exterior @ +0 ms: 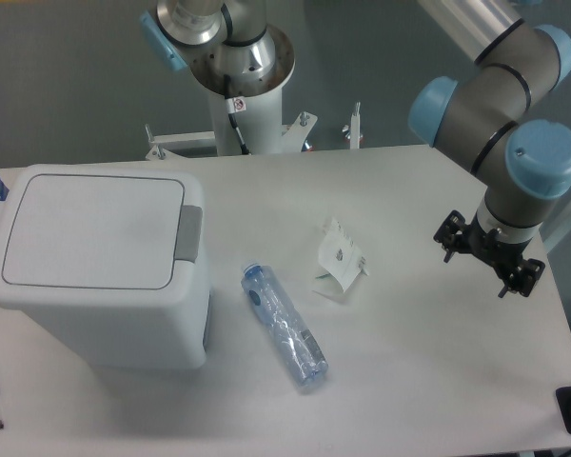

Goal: Open the trash can

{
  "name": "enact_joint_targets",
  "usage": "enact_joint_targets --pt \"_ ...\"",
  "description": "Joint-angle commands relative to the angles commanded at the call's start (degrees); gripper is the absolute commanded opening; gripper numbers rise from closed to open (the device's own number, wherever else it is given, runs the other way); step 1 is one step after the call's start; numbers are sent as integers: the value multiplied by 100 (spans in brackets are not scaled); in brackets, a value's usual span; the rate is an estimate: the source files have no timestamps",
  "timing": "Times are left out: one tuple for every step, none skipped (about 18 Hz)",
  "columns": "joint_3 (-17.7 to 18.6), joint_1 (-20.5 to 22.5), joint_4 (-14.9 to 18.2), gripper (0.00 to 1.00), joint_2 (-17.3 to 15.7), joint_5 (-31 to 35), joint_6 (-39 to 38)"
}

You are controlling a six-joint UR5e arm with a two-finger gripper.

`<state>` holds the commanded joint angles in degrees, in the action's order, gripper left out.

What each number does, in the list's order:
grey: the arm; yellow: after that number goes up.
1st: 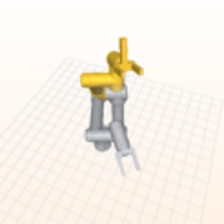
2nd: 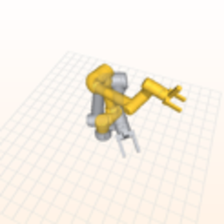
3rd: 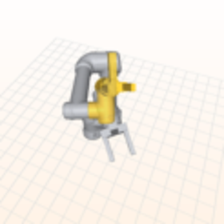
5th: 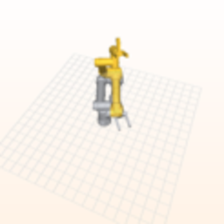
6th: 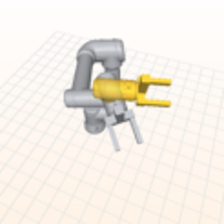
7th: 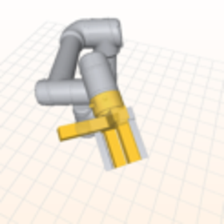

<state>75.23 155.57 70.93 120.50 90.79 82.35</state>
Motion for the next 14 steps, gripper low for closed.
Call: enact_joint_targets --pt "0 0 0 100 0 0 0" --pt "-9 0 0 100 0 0 0" --pt "-9 0 0 100 0 -9 0" --pt "-9 0 0 100 0 -9 0" --pt "0 0 0 100 0 0 -9" --pt "-9 -9 0 100 0 0 -9" --pt "-9 -9 0 100 -9 -9 0" --pt "-17 -9 9 100 -9 -9 9" --pt "-35 0 9 100 -9 -26 9" --pt "-70 9 9 100 -17 -26 9" --pt "-27 0 9 100 -18 17 0" --pt "-18 -26 0 100 0 35 -9" --pt "0 -35 -9 100 0 53 -17" --pt "35 -26 -9 100 -9 44 -18"
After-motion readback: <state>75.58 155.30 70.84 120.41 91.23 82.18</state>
